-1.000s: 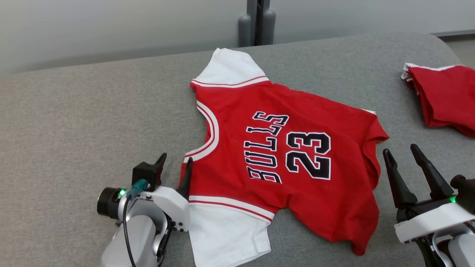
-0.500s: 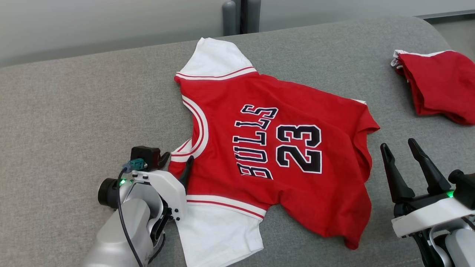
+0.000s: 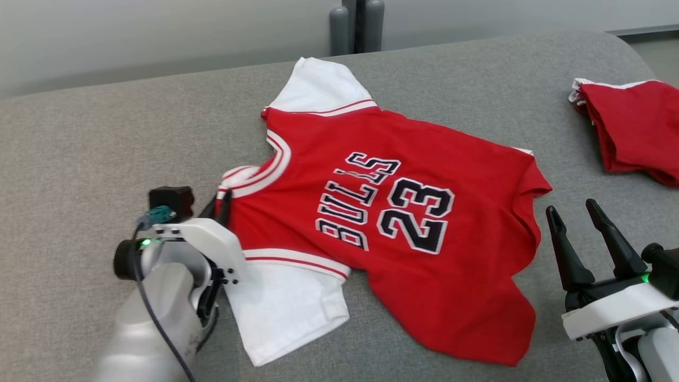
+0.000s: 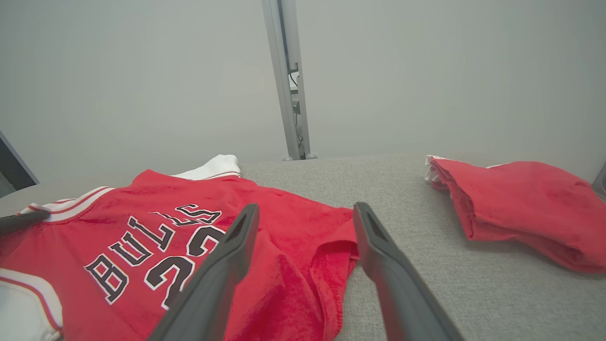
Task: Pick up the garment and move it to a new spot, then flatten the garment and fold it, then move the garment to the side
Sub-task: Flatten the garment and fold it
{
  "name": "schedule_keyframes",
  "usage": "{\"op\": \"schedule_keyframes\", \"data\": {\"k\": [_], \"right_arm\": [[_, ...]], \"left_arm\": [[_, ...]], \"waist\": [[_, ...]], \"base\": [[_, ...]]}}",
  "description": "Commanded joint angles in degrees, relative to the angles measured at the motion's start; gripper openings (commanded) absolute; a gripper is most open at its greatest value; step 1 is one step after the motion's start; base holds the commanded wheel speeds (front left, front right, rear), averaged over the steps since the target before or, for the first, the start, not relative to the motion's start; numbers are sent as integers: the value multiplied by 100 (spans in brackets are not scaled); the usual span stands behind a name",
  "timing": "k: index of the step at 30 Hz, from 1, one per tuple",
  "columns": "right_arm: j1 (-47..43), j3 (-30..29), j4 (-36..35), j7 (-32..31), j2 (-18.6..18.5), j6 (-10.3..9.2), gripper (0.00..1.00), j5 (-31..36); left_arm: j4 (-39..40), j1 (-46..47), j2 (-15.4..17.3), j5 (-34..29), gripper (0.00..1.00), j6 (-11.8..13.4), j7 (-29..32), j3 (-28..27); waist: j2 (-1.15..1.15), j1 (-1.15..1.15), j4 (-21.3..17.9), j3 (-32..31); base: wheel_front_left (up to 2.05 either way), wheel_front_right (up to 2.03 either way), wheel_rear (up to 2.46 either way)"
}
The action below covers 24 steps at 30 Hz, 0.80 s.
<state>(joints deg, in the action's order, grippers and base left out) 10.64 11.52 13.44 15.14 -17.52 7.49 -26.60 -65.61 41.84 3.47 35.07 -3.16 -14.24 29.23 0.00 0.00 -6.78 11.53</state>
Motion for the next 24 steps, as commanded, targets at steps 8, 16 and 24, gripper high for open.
{"op": "schedule_keyframes", "data": {"k": [8,16,24], "right_arm": [[-66,-100,137,6,14,0,100,140],[-86,-152,404,6,108,0,100,124],[-13,-269,626,6,155,0,100,69]], "left_arm": [[123,-43,540,124,0,402,-92,-573],[257,-450,568,-42,100,379,-94,-738],[1572,-945,516,-577,100,546,-95,-1118]], "waist": [[0,0,261,-143],[0,0,498,-255],[0,0,847,-481]], "base": [[0,0,0],[0,0,0],[0,0,0]]}}
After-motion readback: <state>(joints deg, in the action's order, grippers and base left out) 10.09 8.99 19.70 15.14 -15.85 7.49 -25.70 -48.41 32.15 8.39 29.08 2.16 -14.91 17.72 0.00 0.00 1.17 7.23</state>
